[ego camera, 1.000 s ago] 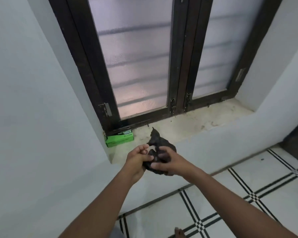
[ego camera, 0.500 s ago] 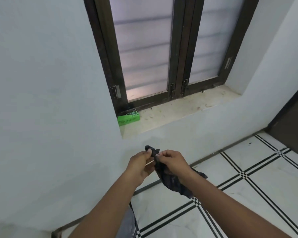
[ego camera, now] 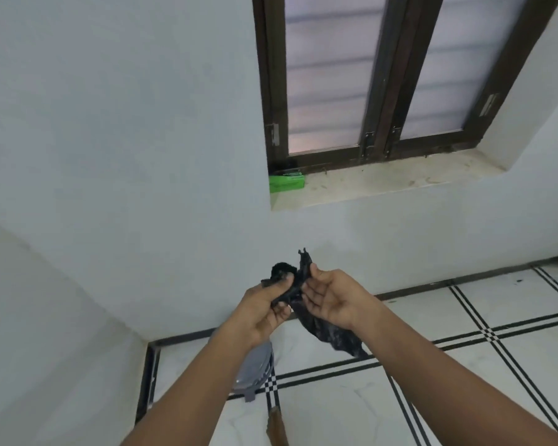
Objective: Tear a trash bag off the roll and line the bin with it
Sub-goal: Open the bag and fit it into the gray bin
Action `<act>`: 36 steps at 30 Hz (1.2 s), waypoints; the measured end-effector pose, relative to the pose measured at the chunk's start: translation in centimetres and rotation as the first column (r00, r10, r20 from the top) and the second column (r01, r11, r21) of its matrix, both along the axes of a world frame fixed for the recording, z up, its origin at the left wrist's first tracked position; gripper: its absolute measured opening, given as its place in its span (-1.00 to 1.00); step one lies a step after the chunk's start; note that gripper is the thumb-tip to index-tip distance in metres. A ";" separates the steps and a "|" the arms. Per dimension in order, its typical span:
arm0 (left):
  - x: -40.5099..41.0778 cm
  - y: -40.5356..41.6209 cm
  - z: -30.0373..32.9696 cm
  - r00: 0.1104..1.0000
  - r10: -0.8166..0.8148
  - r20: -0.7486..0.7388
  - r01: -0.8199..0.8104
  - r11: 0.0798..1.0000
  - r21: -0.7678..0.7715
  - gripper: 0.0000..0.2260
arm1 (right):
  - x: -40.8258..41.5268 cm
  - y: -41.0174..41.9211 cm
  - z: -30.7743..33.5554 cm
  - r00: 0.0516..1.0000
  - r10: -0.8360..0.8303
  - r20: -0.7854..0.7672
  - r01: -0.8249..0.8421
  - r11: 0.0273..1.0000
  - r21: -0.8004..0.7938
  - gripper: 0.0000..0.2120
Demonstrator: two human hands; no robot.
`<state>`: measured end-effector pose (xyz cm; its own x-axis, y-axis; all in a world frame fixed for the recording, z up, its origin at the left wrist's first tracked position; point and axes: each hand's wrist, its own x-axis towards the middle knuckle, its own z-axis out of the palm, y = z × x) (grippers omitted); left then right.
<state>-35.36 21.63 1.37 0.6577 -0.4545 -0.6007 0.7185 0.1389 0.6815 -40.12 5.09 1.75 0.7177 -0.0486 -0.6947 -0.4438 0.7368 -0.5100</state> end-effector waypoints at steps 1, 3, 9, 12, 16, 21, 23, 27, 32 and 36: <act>-0.6 1.0 -0.2 1.000 0.017 0.022 -0.018 0.999 0.041 -0.74 | -0.5 1.0 -0.1 1.000 -0.010 0.000 0.010 0.999 0.035 -0.90; -1.6 2.9 -0.4 0.992 0.114 0.046 -0.119 0.988 0.099 -0.86 | -1.4 3.0 -0.3 0.999 -0.045 0.006 0.045 0.996 0.080 -0.84; -3.1 8.9 -0.4 0.890 0.449 -0.078 -0.446 0.893 0.050 -0.91 | -3.9 7.8 -1.1 0.997 -0.075 0.031 0.072 0.995 0.073 -0.76; -3.3 11.2 0.3 0.873 0.480 -0.089 -0.479 0.877 0.030 -0.87 | -4.8 10.9 -0.4 0.984 0.178 -0.005 -0.177 0.975 -0.137 -0.80; -3.4 14.0 0.9 0.912 0.404 0.076 -0.411 0.904 0.118 -0.86 | -4.5 16.1 0.4 0.813 0.551 -0.185 -0.511 0.526 -0.680 -0.57; -2.6 19.8 0.3 0.922 0.207 0.327 -0.304 0.910 0.282 -0.69 | -3.1 22.1 1.6 0.813 0.572 -0.111 -0.273 0.206 -0.940 -0.80; -2.1 22.3 0.5 0.936 0.136 0.324 -0.243 0.916 0.318 -0.56 | -2.9 24.7 2.0 0.867 0.494 -0.070 -0.249 0.307 -0.919 -0.80; -2.3 26.5 1.7 0.963 -0.076 0.257 0.007 0.966 0.260 -0.62 | -1.1 27.3 1.6 0.992 0.126 -0.017 -0.119 0.875 -0.469 -0.88; -1.4 31.4 0.7 0.912 -0.206 0.356 0.168 0.977 0.134 -0.61 | -0.7 29.9 0.8 0.998 -0.054 -0.012 0.048 0.949 -0.313 -0.81; -0.6 32.5 -0.3 0.920 -0.043 0.389 -0.061 0.966 0.251 -0.94 | -0.9 32.2 -0.3 0.979 0.139 -0.150 -0.202 0.758 -0.621 -0.83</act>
